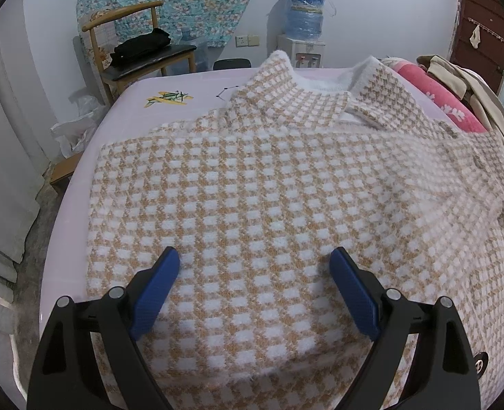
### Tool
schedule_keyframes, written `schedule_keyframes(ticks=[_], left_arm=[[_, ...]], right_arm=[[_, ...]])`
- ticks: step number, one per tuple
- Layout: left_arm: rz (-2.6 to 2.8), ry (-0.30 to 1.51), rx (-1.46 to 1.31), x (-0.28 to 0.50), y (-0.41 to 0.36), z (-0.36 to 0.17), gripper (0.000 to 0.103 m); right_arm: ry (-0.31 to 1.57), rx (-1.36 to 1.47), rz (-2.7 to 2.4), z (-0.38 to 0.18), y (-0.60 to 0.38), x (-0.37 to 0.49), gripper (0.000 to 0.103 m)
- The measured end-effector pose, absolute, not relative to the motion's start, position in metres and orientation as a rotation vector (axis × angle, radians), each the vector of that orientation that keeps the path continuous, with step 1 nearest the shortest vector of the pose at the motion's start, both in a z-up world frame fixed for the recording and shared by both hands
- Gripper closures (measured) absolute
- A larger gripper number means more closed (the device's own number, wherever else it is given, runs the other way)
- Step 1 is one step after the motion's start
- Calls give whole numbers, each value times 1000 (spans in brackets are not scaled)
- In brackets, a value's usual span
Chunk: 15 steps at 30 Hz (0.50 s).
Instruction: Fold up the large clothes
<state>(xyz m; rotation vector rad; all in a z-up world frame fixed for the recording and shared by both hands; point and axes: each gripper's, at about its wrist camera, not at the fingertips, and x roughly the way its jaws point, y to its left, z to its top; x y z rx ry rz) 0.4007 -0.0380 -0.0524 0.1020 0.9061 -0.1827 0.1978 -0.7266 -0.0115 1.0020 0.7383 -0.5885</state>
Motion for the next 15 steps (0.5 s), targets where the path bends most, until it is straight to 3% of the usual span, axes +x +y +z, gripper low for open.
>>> schedule_keyframes(ticks=[15], left_arm=[[-168, 892, 109, 398, -41, -41, 18]], right_arm=[[574, 494, -585, 118, -636, 211, 90]])
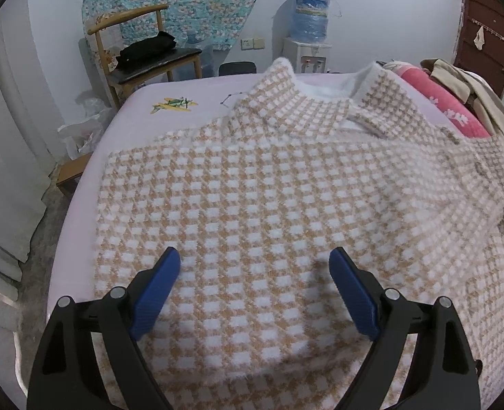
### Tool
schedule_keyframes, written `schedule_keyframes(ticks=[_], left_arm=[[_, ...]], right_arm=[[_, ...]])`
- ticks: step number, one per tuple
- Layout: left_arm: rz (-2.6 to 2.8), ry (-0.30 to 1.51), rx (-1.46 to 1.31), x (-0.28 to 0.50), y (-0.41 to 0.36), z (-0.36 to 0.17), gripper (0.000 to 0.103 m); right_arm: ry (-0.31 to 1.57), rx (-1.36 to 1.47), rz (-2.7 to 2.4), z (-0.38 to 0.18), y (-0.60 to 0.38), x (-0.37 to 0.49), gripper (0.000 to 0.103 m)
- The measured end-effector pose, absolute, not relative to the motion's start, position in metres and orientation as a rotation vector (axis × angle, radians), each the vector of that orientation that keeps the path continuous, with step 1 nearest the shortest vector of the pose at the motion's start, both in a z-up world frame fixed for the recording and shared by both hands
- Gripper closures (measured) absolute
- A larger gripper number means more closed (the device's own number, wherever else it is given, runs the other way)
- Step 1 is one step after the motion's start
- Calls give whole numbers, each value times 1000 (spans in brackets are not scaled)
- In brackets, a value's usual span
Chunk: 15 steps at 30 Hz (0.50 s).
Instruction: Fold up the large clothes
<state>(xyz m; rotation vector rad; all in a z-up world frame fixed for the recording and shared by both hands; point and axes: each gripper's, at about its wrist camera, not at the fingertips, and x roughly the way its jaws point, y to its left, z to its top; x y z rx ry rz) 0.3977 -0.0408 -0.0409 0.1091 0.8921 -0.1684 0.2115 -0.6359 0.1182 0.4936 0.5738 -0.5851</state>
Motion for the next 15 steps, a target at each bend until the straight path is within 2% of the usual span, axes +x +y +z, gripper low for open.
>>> schedule_keyframes(ticks=[7, 15], left_arm=[[-220, 877, 99, 381, -35, -22, 30], [-289, 875, 41, 356, -8, -4, 55]], right_arm=[[495, 309, -445, 187, -549, 227, 90], [415, 141, -223, 249, -414, 250, 91]])
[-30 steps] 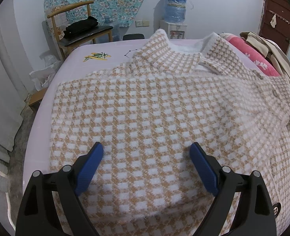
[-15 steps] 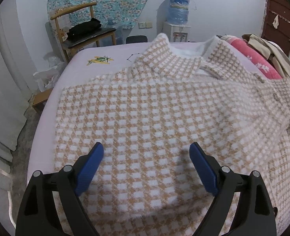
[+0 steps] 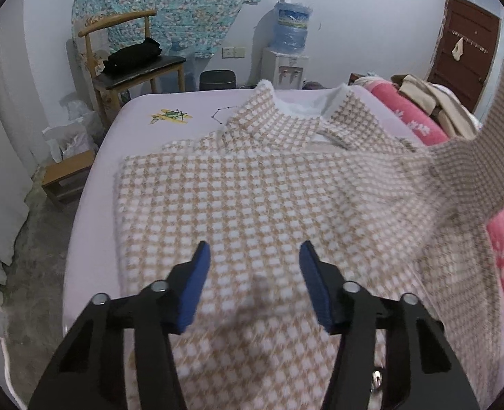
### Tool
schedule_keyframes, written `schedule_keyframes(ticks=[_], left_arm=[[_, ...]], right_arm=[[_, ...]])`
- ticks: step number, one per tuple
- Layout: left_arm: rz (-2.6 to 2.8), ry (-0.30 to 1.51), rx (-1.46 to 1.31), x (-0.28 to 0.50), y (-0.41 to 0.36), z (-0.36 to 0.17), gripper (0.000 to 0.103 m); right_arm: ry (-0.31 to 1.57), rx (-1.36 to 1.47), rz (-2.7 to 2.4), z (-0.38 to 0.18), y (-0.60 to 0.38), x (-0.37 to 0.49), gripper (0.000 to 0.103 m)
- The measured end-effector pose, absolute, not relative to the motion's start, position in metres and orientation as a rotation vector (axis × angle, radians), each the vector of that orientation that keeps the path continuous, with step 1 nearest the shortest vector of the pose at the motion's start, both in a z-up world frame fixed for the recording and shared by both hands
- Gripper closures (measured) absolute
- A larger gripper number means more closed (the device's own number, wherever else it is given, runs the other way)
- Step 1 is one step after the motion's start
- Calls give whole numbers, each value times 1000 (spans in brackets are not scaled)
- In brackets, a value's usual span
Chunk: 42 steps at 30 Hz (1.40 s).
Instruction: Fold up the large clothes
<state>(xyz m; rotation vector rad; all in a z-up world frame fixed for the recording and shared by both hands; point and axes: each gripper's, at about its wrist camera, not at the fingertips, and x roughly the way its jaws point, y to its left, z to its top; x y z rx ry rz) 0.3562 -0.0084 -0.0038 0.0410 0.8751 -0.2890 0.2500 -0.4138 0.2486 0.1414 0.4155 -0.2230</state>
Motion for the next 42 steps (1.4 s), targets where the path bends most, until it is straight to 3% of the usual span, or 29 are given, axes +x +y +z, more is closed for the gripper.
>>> schedule_keyframes(ticks=[6, 11, 13, 14, 15, 18, 21, 29, 37, 40, 41, 42], left_arm=[[-315, 874, 12, 334, 20, 6, 62], [-322, 888, -31, 316, 52, 12, 63], [-331, 895, -48, 309, 66, 13, 63], [-333, 899, -53, 306, 72, 13, 63], [-335, 902, -57, 303, 76, 13, 63], [-355, 917, -93, 298, 91, 13, 63], [-380, 915, -136, 301, 100, 15, 63], [-412, 884, -284, 361, 97, 16, 58], [-289, 1051, -241, 441, 68, -22, 50], [-273, 1045, -232, 443, 67, -26, 50], [-270, 1031, -217, 441, 65, -26, 51], [-263, 1010, -183, 437, 62, -24, 60]], right_arm=[[397, 60, -21, 257, -303, 272, 91], [471, -9, 186, 222, -202, 296, 87], [569, -22, 305, 194, -168, 308, 76], [626, -19, 367, 181, -154, 314, 53], [678, -22, 416, 167, -142, 316, 39], [742, -41, 480, 142, -135, 316, 37], [739, -23, 442, 136, -168, 318, 29], [790, 95, 140, 104, -320, 326, 29], [994, 320, 19, 26, -414, 347, 31], [1035, 375, 39, 7, -419, 359, 47], [1044, 381, 45, 3, -415, 362, 56], [1050, 370, 48, -2, -413, 365, 67]])
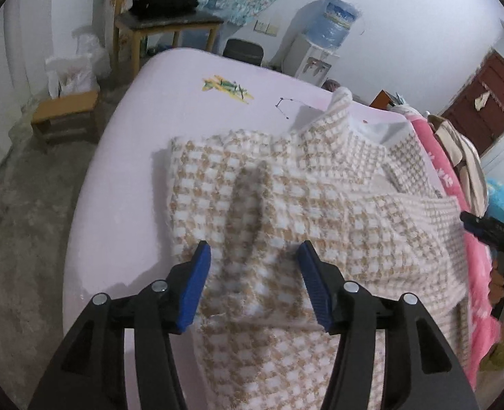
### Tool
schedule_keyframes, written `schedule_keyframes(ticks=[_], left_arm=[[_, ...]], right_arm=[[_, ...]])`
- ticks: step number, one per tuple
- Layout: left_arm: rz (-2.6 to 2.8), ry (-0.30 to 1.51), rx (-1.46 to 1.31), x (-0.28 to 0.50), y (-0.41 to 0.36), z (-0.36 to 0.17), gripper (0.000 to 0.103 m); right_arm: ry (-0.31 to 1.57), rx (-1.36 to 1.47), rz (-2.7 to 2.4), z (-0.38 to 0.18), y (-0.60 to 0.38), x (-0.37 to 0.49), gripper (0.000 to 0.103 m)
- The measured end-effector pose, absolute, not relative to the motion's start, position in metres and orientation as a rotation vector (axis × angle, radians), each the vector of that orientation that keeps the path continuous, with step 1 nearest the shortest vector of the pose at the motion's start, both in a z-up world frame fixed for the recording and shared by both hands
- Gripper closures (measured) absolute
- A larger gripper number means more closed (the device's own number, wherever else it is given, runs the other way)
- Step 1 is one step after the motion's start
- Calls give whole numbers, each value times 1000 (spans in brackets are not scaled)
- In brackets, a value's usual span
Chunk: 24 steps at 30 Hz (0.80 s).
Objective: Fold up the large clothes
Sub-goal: 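Grasp the coat body with the left tool while the right tool grips the collar side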
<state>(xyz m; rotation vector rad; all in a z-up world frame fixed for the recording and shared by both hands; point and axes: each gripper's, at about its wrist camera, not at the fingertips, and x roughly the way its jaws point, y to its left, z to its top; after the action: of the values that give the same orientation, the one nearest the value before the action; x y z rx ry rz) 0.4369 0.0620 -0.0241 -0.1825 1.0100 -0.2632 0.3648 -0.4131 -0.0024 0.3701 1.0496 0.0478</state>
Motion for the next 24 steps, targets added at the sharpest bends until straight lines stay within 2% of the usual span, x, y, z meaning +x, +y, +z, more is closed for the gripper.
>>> schedule_keyframes(ticks=[1, 2, 3, 5, 9, 14, 19, 20, 21, 22, 23, 24], left_arm=[[-260, 998, -154, 434, 59, -24, 68], [-261, 990, -122, 432, 57, -23, 83], [-244, 967, -74, 428, 53, -21, 91], [-256, 914, -34, 418, 52, -12, 98], [-257, 808, -22, 399, 59, 11, 103], [-163, 887, 14, 400, 72, -13, 103], [-218, 916, -124, 404, 90, -10, 102], [-232, 913, -139, 407, 88, -7, 97], [-253, 919, -160, 413, 83, -3, 79], [-263, 926, -167, 418, 79, -1, 68], [-271, 935, -170, 424, 74, 0, 50], [-274, 945, -169, 432, 67, -1, 49]], right_arm=[[1042, 347, 38, -5, -410, 368, 72], [1028, 325, 31, -6, -408, 369, 80], [1011, 311, 25, -5, -406, 368, 87], [984, 297, 20, -6, -407, 368, 92], [934, 268, 14, -3, -407, 361, 93], [935, 261, 1, -11, -408, 363, 93], [941, 262, 2, -13, -408, 365, 91], [944, 267, 2, -13, -409, 365, 90], [947, 277, 2, -14, -410, 366, 90], [947, 279, 2, -14, -410, 366, 90], [948, 286, 1, -14, -410, 366, 89], [947, 292, 0, -14, -409, 366, 89]])
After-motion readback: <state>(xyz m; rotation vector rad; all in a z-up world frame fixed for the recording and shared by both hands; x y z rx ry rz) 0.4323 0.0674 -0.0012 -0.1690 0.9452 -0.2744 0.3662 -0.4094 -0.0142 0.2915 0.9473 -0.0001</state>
